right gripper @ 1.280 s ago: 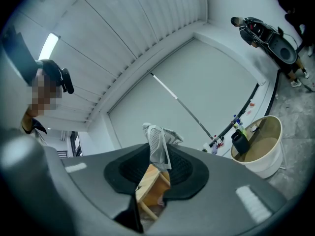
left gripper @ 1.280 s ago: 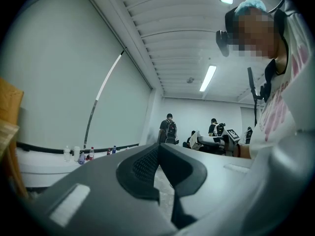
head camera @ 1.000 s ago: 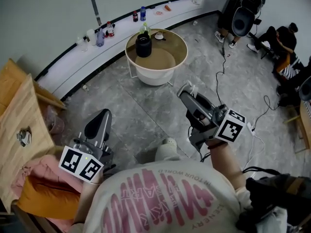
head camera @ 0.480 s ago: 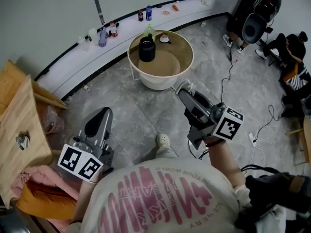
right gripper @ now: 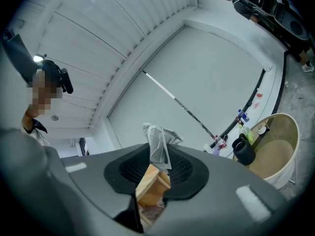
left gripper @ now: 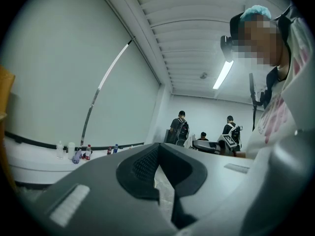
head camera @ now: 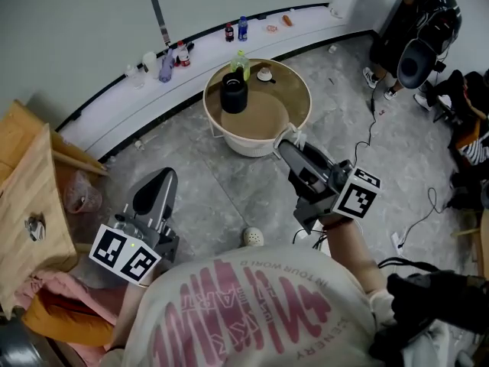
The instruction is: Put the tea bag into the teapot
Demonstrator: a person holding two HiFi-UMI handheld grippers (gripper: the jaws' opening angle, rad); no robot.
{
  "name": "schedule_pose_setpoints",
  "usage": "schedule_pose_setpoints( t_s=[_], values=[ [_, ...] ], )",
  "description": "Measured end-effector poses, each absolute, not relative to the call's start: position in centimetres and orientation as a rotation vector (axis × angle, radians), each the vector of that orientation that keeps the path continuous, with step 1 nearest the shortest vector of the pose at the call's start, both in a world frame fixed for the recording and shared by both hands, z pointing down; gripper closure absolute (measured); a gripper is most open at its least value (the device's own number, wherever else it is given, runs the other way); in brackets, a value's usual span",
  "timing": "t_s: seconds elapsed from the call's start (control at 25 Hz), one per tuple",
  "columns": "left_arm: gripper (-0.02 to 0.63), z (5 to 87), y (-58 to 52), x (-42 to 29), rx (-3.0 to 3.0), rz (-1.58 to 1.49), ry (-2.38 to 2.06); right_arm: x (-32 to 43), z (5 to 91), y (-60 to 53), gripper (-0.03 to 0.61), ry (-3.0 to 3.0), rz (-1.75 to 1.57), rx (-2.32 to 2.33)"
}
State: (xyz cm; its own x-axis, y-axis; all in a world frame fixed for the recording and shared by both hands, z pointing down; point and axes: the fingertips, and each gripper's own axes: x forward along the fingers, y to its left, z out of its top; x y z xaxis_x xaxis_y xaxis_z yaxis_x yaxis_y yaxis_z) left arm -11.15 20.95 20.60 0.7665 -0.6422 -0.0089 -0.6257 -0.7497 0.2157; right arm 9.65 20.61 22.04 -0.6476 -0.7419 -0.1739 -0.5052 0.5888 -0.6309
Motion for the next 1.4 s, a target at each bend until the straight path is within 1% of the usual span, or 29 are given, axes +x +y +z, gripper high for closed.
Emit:
schedule_pose_setpoints(
  t_s=[0.32, 0.76, 1.2, 1.4],
  values=[
    [0.597, 20.2, 17.6, -8.5, 2.748, -0.161, -1.105, 13.5, 22.0, 16.0, 0.488, 2.432, -0.747, -0.947],
    [0.597, 22.4, 15.8, -8.0, 2.71, -0.102, -1.173, 17.2, 23.9, 12.8, 0.488, 2.375, -0.746, -0.969],
    [0.597, 23.3, 6.8, -4.1, 2.725, -0.112, -0.955, 19.8, 24.3, 7.6, 0.489, 2.302, -0.782, -1.102],
    [0.597, 22.4, 1.5, -3.8, 2.751, -0.118, -0.873, 19.8, 23.8, 4.1, 0.489, 2.272, -0.765, -1.182]
  ],
)
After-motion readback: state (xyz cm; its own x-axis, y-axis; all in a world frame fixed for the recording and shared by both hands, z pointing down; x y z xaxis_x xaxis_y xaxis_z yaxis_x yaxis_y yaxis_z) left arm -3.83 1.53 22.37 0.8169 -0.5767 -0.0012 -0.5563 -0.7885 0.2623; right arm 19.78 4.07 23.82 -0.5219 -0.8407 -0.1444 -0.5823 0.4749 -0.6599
